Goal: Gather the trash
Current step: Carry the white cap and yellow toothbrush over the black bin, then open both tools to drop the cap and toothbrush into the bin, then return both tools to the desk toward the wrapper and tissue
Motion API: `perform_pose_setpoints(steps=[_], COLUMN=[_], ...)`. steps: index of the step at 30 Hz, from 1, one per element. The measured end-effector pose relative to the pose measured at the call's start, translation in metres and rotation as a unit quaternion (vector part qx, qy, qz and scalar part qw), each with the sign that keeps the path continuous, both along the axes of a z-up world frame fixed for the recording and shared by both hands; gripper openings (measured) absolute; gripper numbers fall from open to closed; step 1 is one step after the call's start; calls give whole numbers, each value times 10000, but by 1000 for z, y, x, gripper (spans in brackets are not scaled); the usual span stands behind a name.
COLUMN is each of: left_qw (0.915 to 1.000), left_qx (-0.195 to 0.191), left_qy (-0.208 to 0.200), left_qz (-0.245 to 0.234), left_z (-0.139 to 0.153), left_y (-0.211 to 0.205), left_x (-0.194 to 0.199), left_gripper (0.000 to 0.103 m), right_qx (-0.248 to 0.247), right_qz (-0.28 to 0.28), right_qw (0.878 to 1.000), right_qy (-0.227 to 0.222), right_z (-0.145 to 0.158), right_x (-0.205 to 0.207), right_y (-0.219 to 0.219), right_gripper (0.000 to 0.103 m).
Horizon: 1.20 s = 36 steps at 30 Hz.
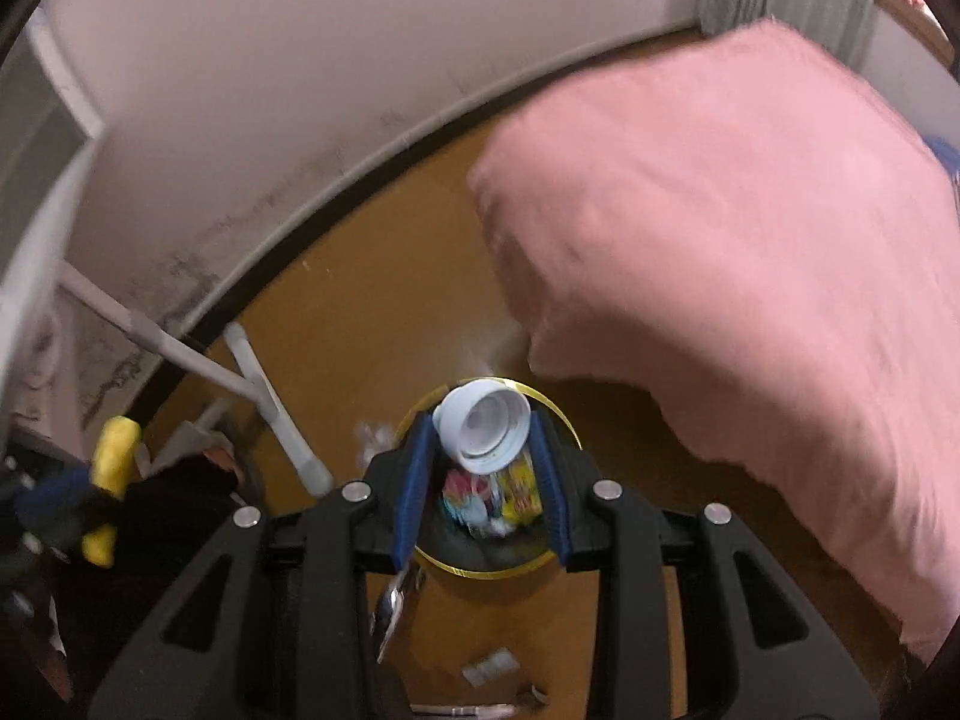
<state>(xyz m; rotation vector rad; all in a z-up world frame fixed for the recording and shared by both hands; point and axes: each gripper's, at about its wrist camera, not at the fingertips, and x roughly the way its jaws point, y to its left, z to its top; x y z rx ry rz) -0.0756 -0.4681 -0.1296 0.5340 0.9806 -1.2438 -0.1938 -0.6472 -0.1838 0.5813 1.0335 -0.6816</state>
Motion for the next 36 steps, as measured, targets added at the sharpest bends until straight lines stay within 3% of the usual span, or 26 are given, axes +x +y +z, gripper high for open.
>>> perform_pose_setpoints(steps=[4, 10, 23, 25, 29, 31, 33, 35, 36], left_qw=[9992, 9970, 9966, 9965, 9967, 9971, 9975, 9983, 9991], left_qx=[202, 446, 404, 413, 394, 359, 311, 214, 37], left_qy=[341, 633, 722, 726, 706, 667, 642, 542, 409], left_qz=[-82, 78, -15, -1, -15, -14, -24, -33, -59], left_z=[-40, -72, -80, -80, -75, -69, -60, -45, -29], left_y=[-22, -34, -46, -48, -47, -45, -43, -38, -31], left_x=[6, 12, 6, 6, 4, 3, 2, -1, -3], left_gripper=[12, 12, 12, 12, 13, 14, 24, 63, 68], right_qx=[311, 692, 690, 647, 555, 484, 360, 181, 87], right_qz=[-208, -72, -123, -138, -174, -187, -196, -208, -210], right_qw=[9990, 9967, 9967, 9970, 9977, 9981, 9986, 9991, 9992], right_qy=[227, 412, 410, 401, 358, 341, 330, 323, 323], right_z=[-27, -51, -48, -46, -42, -39, -35, -29, -25], right_x=[-5, 6, 8, 8, 7, 7, 7, 7, 7], right_y=[-16, -15, -12, -11, -11, -12, -12, -10, -10], right_gripper=[33, 33, 34, 41, 44, 51, 60, 63, 64])
